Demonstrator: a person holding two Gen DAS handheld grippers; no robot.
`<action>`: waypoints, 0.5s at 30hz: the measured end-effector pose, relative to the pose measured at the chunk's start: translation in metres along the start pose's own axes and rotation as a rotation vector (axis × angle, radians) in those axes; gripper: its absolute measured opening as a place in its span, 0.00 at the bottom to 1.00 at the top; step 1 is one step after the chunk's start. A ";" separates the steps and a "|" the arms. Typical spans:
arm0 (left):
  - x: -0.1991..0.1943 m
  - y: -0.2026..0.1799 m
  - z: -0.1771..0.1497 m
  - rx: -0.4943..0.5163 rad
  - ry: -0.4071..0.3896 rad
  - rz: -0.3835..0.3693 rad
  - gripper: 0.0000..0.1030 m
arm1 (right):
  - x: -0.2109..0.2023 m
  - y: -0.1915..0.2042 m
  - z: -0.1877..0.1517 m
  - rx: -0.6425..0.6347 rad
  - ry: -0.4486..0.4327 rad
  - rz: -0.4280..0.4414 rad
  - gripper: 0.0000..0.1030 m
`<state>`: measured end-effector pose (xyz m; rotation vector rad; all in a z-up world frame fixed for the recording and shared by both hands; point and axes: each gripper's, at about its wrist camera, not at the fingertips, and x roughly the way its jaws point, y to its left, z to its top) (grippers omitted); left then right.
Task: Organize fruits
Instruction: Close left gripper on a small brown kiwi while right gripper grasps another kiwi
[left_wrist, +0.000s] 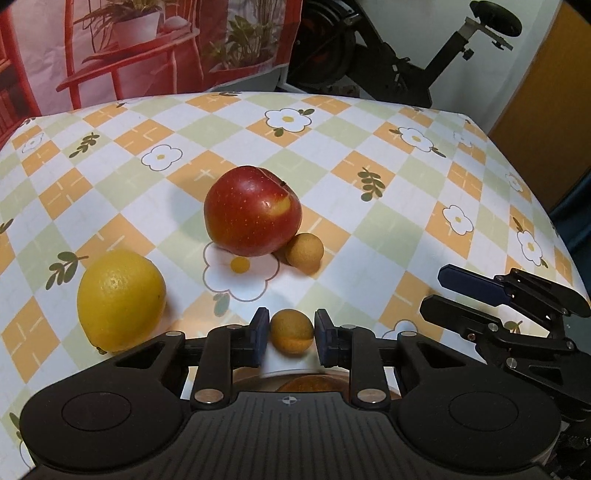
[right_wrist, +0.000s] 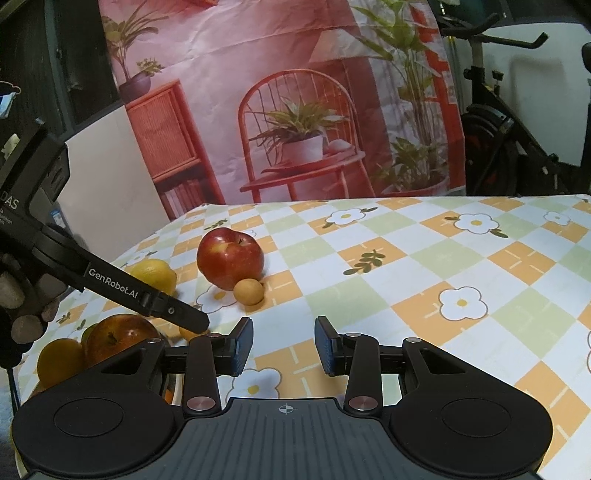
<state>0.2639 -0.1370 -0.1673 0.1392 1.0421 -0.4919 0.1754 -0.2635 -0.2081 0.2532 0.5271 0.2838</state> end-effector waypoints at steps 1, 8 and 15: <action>-0.001 0.000 -0.001 0.003 -0.006 0.005 0.27 | 0.000 0.000 0.000 0.001 0.002 0.001 0.34; -0.024 0.001 -0.008 -0.009 -0.097 0.009 0.27 | 0.001 0.001 -0.001 0.006 0.010 0.008 0.34; -0.078 0.005 -0.042 -0.077 -0.292 0.042 0.27 | 0.001 0.002 -0.001 -0.002 0.011 0.002 0.34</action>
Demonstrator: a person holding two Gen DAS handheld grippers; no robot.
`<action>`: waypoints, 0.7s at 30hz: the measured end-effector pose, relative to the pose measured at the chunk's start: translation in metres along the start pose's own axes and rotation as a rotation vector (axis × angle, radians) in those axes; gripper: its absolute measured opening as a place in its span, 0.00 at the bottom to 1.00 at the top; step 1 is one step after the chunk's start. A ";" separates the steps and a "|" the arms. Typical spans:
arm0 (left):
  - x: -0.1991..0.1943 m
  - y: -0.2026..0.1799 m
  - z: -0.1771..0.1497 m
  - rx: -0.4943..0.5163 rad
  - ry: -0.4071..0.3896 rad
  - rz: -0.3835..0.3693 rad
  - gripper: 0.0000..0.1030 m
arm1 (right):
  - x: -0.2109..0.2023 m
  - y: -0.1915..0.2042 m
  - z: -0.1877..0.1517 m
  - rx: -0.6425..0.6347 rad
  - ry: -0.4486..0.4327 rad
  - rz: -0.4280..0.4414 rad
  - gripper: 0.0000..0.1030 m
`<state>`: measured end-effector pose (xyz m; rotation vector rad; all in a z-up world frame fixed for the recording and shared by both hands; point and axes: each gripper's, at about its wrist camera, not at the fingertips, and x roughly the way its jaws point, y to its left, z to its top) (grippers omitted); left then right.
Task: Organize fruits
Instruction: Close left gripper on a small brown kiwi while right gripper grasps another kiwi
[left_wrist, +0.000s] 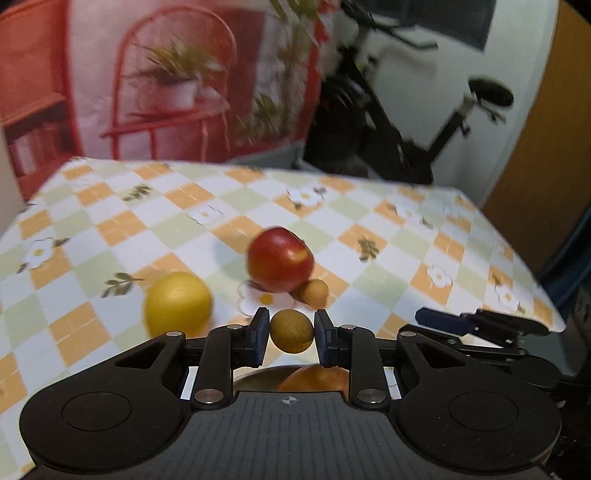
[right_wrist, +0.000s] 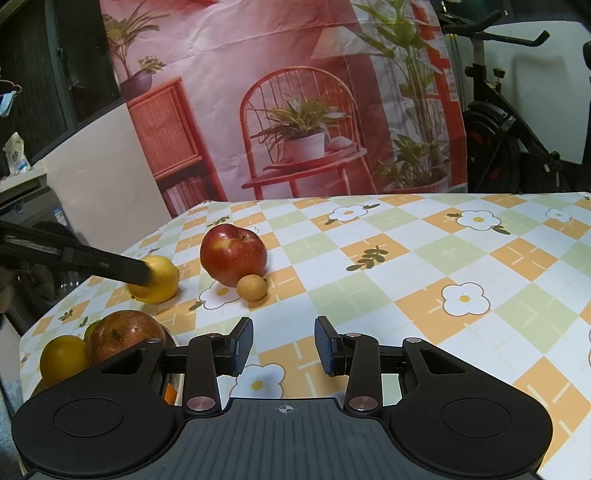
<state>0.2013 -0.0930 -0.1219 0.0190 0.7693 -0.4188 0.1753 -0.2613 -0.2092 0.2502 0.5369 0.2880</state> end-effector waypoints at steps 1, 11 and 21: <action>-0.008 0.003 -0.003 -0.017 -0.020 0.011 0.27 | 0.000 0.001 0.000 -0.005 0.004 -0.003 0.34; -0.065 0.021 -0.023 -0.021 -0.179 0.097 0.27 | 0.005 0.011 0.013 -0.067 0.024 -0.048 0.34; -0.067 0.035 -0.042 -0.131 -0.190 0.112 0.27 | 0.037 0.036 0.036 -0.134 0.019 -0.050 0.34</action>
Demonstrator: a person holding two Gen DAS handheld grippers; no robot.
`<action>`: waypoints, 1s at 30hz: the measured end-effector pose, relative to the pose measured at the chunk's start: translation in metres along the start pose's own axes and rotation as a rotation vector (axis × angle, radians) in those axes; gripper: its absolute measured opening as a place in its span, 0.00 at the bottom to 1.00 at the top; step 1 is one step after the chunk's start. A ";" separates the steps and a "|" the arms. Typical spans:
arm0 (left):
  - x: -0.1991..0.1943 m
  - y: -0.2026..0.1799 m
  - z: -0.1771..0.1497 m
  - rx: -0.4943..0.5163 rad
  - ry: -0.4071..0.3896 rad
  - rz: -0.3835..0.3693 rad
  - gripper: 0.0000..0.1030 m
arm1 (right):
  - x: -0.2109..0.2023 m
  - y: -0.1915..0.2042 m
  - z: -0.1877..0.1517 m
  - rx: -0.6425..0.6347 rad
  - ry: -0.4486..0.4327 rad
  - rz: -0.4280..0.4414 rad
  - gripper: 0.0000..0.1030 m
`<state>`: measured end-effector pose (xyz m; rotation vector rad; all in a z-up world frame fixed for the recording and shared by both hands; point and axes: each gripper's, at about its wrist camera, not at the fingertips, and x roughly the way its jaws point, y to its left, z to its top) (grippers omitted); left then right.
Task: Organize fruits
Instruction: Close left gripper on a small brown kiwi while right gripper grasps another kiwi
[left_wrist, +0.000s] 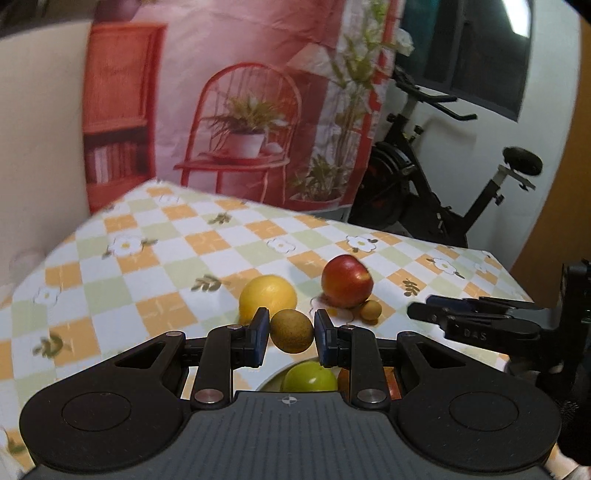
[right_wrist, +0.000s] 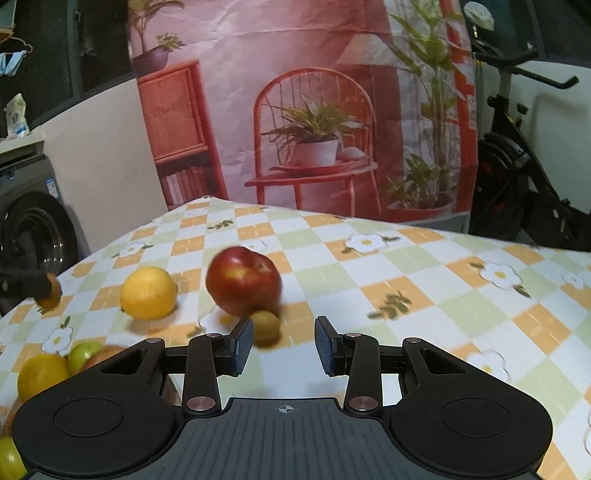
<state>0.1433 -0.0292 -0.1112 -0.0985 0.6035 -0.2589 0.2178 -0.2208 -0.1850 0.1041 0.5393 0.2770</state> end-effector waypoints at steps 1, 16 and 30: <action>0.001 0.004 -0.001 -0.022 0.009 -0.003 0.27 | 0.004 0.002 0.001 -0.004 0.009 0.003 0.34; 0.003 0.011 -0.012 -0.037 -0.015 0.011 0.27 | 0.056 0.019 0.004 -0.070 0.081 -0.003 0.34; 0.007 0.006 -0.015 -0.028 0.010 -0.006 0.27 | 0.061 0.014 -0.004 -0.035 0.097 0.017 0.25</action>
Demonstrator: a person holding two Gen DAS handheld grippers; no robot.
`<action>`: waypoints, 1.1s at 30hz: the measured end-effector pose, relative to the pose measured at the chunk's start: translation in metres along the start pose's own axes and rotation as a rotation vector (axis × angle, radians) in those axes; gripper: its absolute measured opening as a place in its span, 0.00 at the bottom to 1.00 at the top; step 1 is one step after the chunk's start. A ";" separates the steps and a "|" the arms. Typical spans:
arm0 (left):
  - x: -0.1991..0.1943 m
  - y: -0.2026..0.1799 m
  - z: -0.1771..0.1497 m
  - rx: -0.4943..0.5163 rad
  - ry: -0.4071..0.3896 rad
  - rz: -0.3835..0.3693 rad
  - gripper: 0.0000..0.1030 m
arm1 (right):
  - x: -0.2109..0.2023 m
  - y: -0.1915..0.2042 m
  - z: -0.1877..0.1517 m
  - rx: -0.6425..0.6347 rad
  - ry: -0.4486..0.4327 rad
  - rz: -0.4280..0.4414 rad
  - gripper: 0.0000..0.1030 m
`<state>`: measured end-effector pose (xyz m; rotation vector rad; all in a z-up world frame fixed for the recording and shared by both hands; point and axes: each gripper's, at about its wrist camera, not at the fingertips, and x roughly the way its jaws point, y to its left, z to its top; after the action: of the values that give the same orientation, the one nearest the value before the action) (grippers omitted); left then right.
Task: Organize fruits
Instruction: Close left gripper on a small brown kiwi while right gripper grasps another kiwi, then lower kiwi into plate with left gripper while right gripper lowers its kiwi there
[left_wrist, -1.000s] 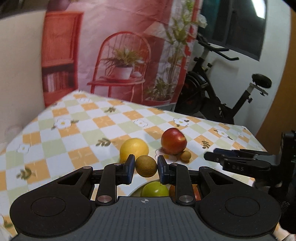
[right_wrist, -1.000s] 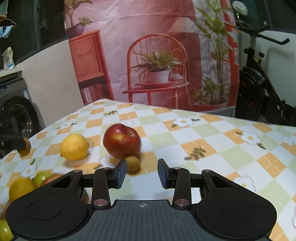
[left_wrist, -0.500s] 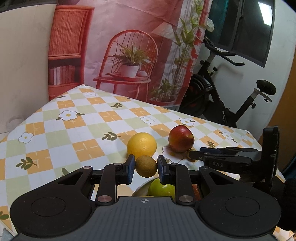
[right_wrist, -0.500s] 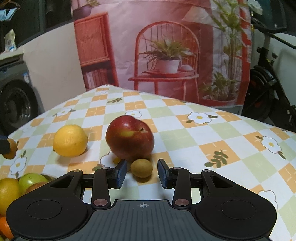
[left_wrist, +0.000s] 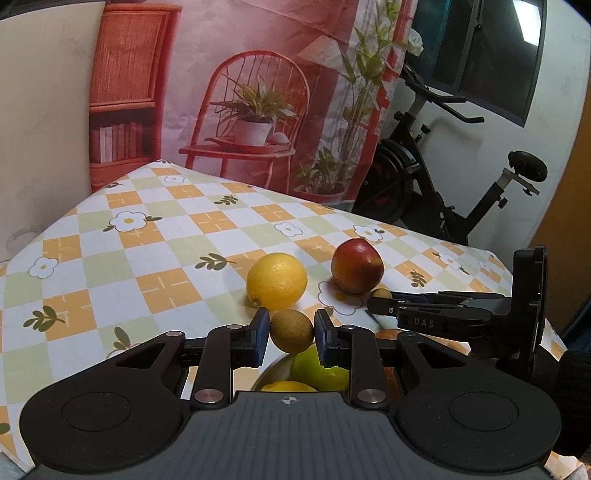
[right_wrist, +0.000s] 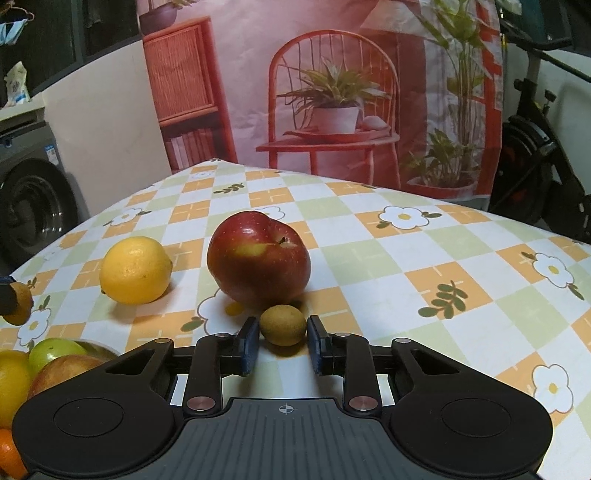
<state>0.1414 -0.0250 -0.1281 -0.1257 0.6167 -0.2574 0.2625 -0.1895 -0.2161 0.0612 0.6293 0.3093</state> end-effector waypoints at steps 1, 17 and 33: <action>0.000 0.000 0.000 0.000 0.002 -0.002 0.27 | -0.002 0.000 -0.001 0.003 -0.004 0.001 0.25; -0.005 -0.015 -0.003 0.000 0.040 -0.064 0.27 | -0.074 0.003 -0.019 0.128 -0.122 0.076 0.25; -0.012 -0.032 -0.010 0.078 0.077 -0.095 0.27 | -0.144 0.032 -0.066 0.129 -0.174 0.114 0.25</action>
<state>0.1202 -0.0533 -0.1232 -0.0707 0.6768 -0.3790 0.1052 -0.2050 -0.1827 0.2459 0.4735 0.3695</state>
